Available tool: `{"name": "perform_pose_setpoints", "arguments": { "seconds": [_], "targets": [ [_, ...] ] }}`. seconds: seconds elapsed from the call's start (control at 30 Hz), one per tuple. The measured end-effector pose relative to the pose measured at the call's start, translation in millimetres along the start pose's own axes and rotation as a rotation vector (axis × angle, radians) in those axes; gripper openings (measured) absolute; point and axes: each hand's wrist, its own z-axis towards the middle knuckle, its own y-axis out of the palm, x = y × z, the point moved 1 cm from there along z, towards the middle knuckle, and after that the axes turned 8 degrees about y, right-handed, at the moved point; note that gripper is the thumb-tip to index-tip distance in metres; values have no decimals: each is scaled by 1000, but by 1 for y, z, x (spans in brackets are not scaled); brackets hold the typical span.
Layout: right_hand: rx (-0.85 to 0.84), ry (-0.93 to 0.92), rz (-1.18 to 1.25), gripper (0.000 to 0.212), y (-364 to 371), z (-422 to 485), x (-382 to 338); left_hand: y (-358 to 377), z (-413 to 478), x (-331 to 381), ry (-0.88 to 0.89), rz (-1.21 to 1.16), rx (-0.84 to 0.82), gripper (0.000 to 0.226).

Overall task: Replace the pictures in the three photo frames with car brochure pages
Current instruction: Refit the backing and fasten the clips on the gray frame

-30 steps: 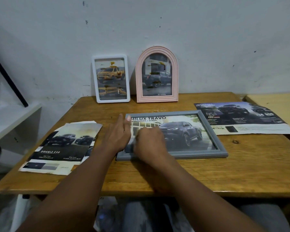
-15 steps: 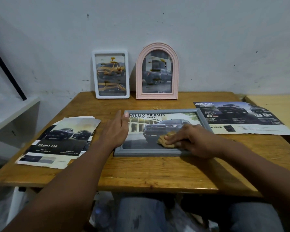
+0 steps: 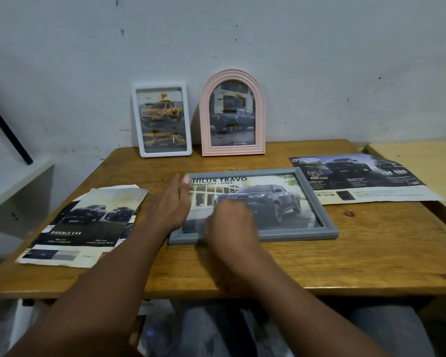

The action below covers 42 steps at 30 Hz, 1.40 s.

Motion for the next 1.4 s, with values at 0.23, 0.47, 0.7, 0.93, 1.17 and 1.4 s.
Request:
{"name": "perform_pose_setpoints", "arguments": {
  "seconds": [0.23, 0.47, 0.7, 0.93, 1.17, 1.4],
  "targets": [
    [-266, -463, 103, 20, 8, 16, 16, -1, 3, -4, 12, 19, 5, 88],
    [-273, -488, -22, 21, -50, 30, 113, -2, -1, 4, 52, 109, -15, 65],
    [-94, -464, -234, 23, -90, 17, 194, -5, 2, 6, 58, 246, -64, 66],
    [-50, 361, 1141, 27, -112, 28, 203, -7, 12, 28, 93, 368, -173, 64],
    [-185, 636, 1464, 24, -111, 97, 187, 47, -3, 99, 365, 252, -269, 68],
    [119, 26, -20, 26, -75, 141, 177, 77, -10, 99, 336, 237, -341, 72]
  ]
}}
